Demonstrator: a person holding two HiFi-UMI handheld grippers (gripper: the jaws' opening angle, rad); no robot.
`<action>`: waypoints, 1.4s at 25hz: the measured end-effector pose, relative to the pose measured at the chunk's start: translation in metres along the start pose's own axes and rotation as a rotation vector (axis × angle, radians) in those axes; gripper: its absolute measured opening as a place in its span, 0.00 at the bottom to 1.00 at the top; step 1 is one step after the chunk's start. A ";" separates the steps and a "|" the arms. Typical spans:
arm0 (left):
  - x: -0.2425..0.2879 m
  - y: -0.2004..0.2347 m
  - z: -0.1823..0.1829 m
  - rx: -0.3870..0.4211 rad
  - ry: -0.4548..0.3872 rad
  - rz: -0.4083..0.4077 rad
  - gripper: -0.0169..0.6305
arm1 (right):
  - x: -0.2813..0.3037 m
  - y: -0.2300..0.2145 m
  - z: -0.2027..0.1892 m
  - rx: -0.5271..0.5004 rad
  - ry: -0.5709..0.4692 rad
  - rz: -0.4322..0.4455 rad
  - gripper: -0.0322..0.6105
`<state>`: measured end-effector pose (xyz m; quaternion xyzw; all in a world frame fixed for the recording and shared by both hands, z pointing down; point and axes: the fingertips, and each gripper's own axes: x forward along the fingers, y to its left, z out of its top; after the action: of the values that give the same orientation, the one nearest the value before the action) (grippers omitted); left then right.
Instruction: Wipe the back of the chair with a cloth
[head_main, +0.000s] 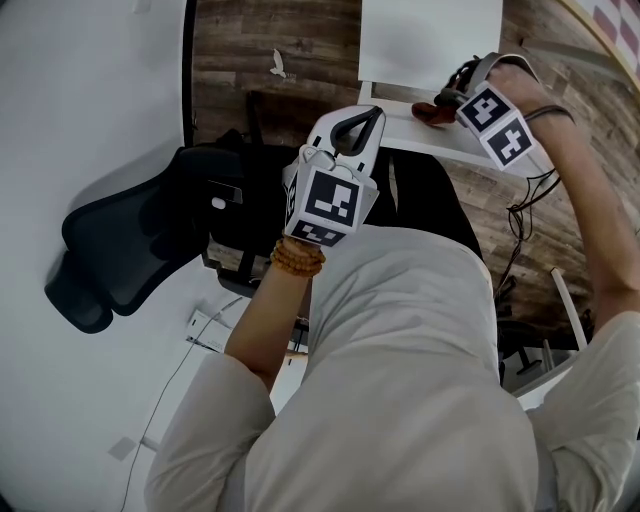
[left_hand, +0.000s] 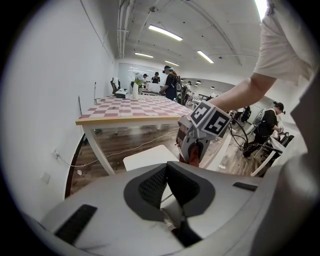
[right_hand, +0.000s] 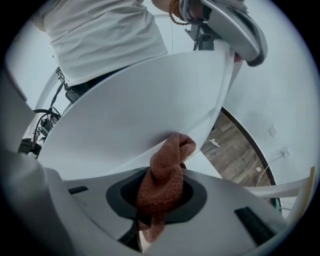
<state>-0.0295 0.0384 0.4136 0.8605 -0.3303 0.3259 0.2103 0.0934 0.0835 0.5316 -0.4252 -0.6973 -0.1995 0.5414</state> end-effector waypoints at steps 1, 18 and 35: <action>0.000 0.000 0.000 0.000 0.000 0.000 0.08 | 0.004 0.000 -0.002 0.004 0.000 0.009 0.19; 0.000 0.001 -0.001 -0.007 -0.002 -0.003 0.08 | 0.069 0.010 -0.033 0.067 -0.017 0.162 0.18; 0.001 -0.001 -0.001 -0.009 -0.003 -0.015 0.08 | 0.062 0.035 -0.035 0.109 -0.044 0.206 0.19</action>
<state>-0.0293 0.0394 0.4148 0.8626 -0.3256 0.3214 0.2159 0.1394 0.1005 0.5946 -0.4687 -0.6715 -0.0951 0.5660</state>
